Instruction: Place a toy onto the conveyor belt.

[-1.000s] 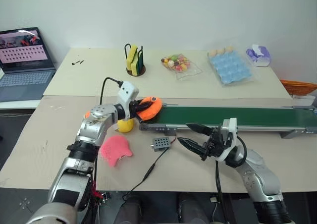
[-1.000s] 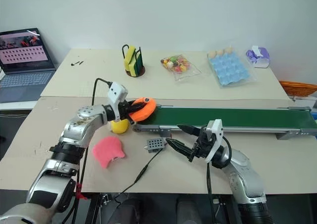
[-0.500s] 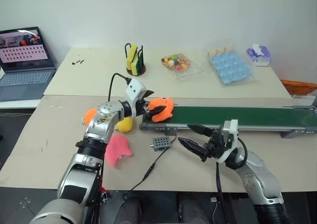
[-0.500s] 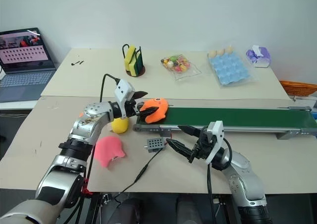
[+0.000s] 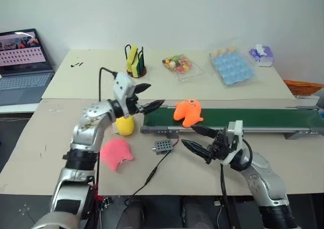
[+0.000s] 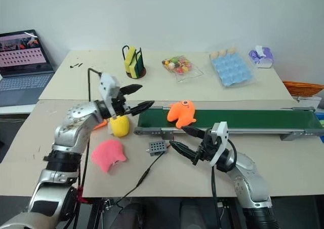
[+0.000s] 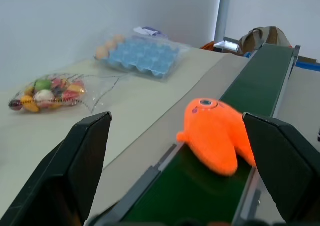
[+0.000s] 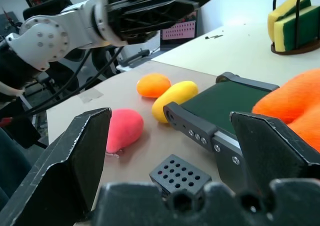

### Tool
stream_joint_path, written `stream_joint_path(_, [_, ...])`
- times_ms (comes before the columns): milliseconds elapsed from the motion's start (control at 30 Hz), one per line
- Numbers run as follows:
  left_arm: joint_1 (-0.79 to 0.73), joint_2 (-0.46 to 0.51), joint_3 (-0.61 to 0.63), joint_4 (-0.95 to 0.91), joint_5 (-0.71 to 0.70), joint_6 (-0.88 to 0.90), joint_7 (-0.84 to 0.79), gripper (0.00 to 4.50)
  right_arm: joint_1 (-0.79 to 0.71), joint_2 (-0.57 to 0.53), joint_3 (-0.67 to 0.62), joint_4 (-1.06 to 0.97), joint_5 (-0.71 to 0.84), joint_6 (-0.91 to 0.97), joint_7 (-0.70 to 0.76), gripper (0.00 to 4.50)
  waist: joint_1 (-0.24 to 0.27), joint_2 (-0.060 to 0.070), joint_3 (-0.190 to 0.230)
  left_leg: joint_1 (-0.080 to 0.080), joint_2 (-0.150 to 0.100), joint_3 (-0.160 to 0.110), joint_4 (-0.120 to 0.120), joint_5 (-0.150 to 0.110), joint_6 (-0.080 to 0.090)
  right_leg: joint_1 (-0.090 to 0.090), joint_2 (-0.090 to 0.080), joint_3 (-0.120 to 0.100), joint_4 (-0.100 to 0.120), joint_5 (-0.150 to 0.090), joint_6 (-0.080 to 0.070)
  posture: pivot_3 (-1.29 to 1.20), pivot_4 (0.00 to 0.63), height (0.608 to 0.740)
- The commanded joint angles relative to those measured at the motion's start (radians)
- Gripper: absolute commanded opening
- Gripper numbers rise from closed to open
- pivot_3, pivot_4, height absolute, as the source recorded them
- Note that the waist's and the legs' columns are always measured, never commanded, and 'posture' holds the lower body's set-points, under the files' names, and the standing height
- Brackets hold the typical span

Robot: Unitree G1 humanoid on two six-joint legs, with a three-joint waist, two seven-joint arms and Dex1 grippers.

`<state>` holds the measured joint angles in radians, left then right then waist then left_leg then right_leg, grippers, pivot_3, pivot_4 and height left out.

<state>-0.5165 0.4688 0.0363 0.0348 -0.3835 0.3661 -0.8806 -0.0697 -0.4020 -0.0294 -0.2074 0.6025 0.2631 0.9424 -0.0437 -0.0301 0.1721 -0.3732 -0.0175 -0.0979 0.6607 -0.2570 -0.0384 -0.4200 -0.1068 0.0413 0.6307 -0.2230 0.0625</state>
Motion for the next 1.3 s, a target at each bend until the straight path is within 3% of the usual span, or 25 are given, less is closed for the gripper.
stream_joint_path(33, [0.090,0.074,0.056,-0.099,-0.063,0.050,-0.052,4.48,0.005,-0.013,-0.013,-0.029,0.002,-0.020,0.014,4.50,0.000,0.000,0.000,0.000,0.000,0.000,0.000,0.000,0.000,0.000,0.000,0.000,0.000,0.000,0.000,0.00,0.150,0.740])
stream_joint_path(167, [0.135,0.114,0.082,-0.149,-0.087,0.060,-0.049,4.48,-0.003,-0.020,-0.024,-0.023,0.014,-0.015,0.018,4.50,0.013,0.000,0.000,0.000,0.000,0.000,0.000,0.000,0.000,0.001,0.000,-0.001,0.000,0.000,0.000,0.00,0.150,0.740])
stream_joint_path(1300, [0.069,0.027,0.040,-0.132,-0.103,0.039,-0.003,4.48,-0.016,-0.038,-0.029,-0.011,0.016,-0.017,0.030,4.50,0.022,0.000,0.000,0.001,0.000,0.000,0.000,0.000,0.000,0.001,0.000,0.000,0.000,0.001,-0.001,0.00,0.150,0.740])
